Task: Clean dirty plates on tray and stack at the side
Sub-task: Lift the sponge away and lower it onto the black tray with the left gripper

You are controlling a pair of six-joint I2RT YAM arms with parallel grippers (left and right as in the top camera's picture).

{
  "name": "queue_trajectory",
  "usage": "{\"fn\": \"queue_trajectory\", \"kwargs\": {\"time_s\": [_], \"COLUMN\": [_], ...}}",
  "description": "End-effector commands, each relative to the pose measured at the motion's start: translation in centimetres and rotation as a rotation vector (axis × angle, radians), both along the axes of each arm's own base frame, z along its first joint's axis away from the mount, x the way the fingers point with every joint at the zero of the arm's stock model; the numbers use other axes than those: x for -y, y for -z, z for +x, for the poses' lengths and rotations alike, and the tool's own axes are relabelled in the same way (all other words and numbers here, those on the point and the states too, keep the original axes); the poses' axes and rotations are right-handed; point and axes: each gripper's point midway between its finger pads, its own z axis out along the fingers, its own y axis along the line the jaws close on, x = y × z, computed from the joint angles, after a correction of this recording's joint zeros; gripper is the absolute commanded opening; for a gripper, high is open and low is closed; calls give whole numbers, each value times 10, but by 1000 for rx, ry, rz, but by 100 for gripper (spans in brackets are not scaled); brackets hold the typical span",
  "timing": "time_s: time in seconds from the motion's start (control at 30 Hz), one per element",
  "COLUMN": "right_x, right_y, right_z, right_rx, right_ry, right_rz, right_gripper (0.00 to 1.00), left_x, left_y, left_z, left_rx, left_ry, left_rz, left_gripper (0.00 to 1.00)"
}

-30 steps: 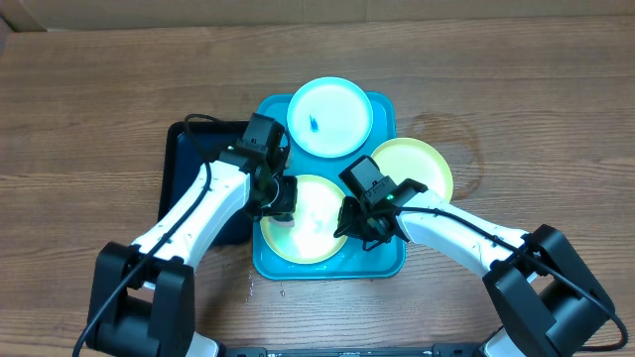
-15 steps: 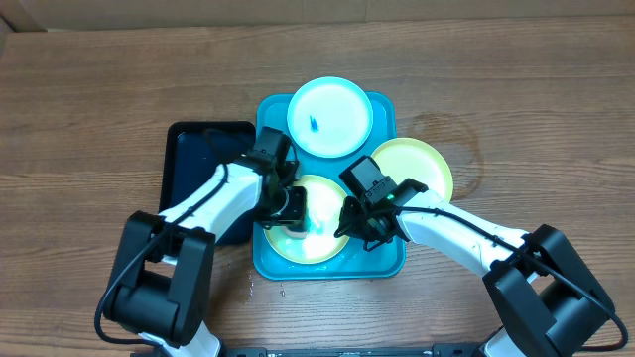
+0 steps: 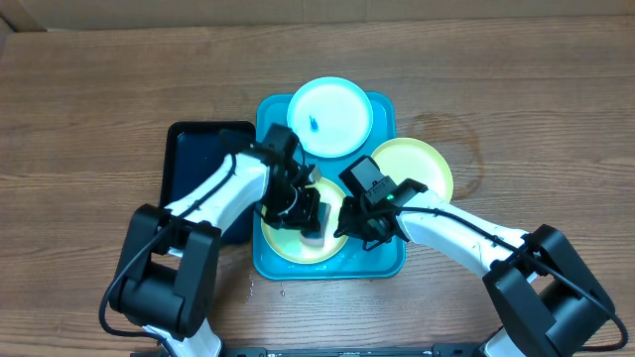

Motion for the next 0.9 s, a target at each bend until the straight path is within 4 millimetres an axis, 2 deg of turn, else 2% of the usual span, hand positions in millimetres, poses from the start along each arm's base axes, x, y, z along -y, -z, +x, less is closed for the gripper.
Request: {"fn": "queue_trajectory", "kwargs": {"time_s": [0.0,0.1,0.2,0.33,0.43,0.57,0.73,0.87], "right_x": [-1,-1,-1,-1,-1,-1,-1,-1], "right_y": [0,0,0,0,0,0,0,0], "right_z": [-1,-1,-1,-1,-1,-1,-1,-1], "right_rx": [-2,-2,-1,-2,-2,-1,-1,-1], "right_ry": [-5,-5,-5,-5,-5,-5,-5,-5], "right_rz": [4,4,4,4,3,4,4,4], "right_gripper": [4,4,4,4,4,4,4,4], "left_x": [-23,-51,-91,-136,-158,-175,-178,-178], "left_y": [-45,-75,-100,-108,-100,-77,-40,-23], "left_z": [41,58,72,75,68,56,35,23], "left_rx": [180,270,343,343,295,226,149,118], "left_ry": [2,-46,-151,-278,-325,-357,-354,-353], "left_rz": [87,189,312,416,447,471,474,478], "left_gripper": [4,4,4,4,4,4,4,4]}}
